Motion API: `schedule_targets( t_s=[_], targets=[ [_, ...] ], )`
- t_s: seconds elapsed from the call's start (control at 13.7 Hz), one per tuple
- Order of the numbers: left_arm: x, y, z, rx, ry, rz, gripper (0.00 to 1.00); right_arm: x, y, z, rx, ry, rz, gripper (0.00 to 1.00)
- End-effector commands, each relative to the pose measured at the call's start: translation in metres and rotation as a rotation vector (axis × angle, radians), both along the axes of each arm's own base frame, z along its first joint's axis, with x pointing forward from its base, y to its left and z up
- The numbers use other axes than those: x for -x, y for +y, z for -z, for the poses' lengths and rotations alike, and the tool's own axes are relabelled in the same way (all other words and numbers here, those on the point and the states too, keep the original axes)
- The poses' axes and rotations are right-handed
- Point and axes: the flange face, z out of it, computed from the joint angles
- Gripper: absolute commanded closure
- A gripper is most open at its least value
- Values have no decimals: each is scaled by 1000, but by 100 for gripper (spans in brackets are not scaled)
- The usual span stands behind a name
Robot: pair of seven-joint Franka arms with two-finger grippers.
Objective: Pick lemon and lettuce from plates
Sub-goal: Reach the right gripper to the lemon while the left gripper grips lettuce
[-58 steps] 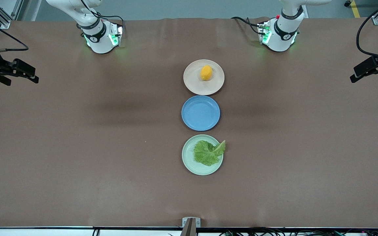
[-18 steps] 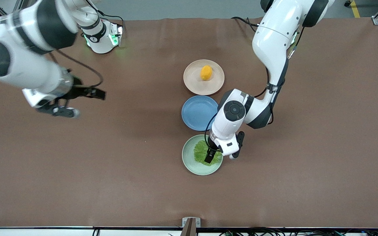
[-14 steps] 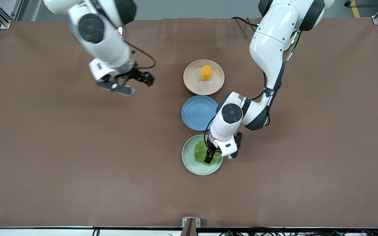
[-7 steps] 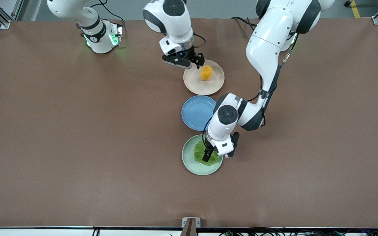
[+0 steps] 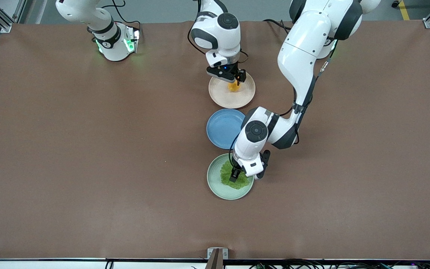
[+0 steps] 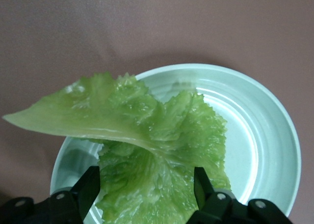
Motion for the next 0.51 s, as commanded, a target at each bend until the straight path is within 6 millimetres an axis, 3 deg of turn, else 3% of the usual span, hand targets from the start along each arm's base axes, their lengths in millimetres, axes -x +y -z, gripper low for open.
schedule_targets(
  t_s=[0.0, 0.44],
  targets=[
    [-1, -4, 1, 14, -6, -7, 40, 7, 18, 12, 17, -23, -17, 0],
    [-2, -4, -3, 18, -9, -11, 83, 20, 20, 27, 61, -60, -61, 0]
  ],
)
